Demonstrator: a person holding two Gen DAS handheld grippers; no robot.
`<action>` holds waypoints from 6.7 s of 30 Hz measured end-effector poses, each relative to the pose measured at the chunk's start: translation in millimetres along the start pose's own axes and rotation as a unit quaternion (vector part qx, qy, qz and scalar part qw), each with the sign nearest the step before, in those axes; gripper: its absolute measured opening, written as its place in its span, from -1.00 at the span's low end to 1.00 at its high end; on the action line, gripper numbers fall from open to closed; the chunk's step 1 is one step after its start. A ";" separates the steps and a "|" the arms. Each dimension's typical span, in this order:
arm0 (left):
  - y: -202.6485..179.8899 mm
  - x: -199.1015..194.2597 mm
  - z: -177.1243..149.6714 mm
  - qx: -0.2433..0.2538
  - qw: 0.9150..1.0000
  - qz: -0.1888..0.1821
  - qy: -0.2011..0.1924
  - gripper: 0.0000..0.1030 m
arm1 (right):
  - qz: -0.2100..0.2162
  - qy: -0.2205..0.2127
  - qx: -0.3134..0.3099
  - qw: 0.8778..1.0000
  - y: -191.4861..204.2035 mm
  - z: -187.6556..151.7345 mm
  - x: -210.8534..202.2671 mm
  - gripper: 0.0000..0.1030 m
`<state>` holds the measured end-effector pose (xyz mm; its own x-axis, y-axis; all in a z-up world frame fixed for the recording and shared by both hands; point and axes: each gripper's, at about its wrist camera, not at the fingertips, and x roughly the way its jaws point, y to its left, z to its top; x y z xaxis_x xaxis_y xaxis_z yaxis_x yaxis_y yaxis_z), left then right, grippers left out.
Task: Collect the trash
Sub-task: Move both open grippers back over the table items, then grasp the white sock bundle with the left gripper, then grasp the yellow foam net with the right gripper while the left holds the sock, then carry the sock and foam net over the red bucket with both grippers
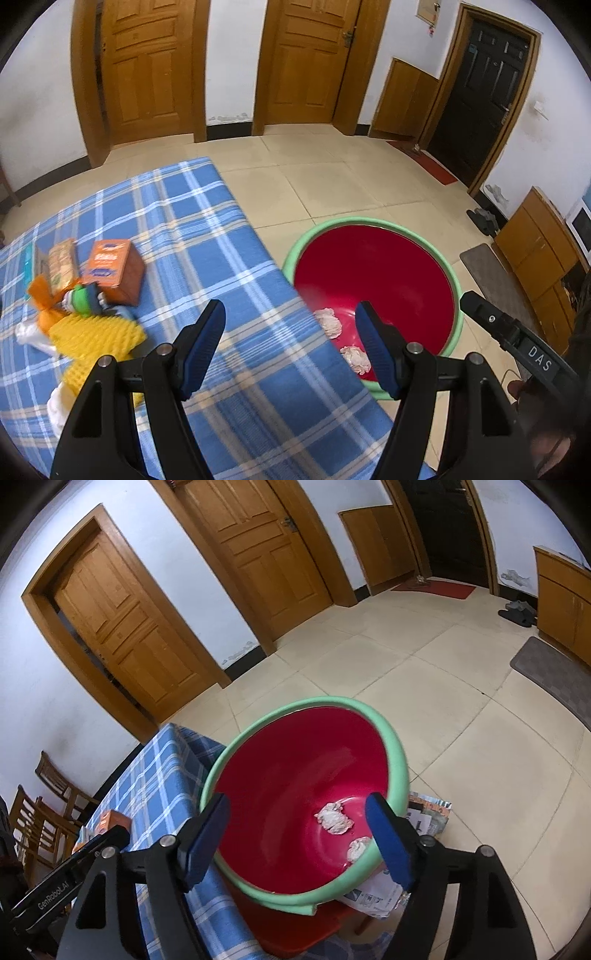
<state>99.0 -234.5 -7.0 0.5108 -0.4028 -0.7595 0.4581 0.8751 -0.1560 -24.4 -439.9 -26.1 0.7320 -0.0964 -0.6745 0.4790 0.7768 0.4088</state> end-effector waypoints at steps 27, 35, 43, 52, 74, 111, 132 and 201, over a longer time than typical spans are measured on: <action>84.6 -67.5 -38.6 -0.083 0.993 0.080 -0.029 0.41 | 0.048 0.007 -0.111 0.993 81.6 -35.0 -19.8 0.69; 108.3 -79.9 -55.1 -0.106 0.989 0.100 -0.030 0.41 | 0.056 0.015 -0.137 0.989 98.0 -46.2 -19.1 0.69; 139.1 -82.7 -76.7 -0.135 0.983 0.125 -0.016 0.41 | 0.061 0.027 -0.150 0.986 109.4 -56.6 -17.0 0.70; 161.5 -66.3 -96.2 -0.154 0.978 0.140 0.014 0.41 | 0.061 0.042 -0.156 0.985 115.3 -64.2 -10.8 0.70; 171.9 -43.8 -108.7 -0.155 0.982 0.102 0.029 -0.08 | 0.055 0.072 -0.176 0.980 134.6 -85.0 0.5 0.70; 252.5 -97.4 -128.0 -0.224 0.958 0.179 -0.030 -0.20 | 0.085 0.139 -0.292 0.943 248.6 -135.5 68.0 0.60; 250.6 -97.2 -127.7 -0.225 0.959 0.170 -0.032 -0.20 | 0.130 0.154 -0.309 0.930 254.7 -154.5 70.1 -0.63; 6.8 -4.7 -1.7 0.009 1.000 -0.009 0.007 -0.20 | 0.014 0.008 -0.046 0.999 21.7 -4.8 5.0 -0.66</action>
<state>98.4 -226.2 -5.6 0.4926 -0.4143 -0.7653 0.4801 0.8628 -0.1580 -12.7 -420.6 -23.5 0.7362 -0.0631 -0.6738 0.4102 0.8335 0.3702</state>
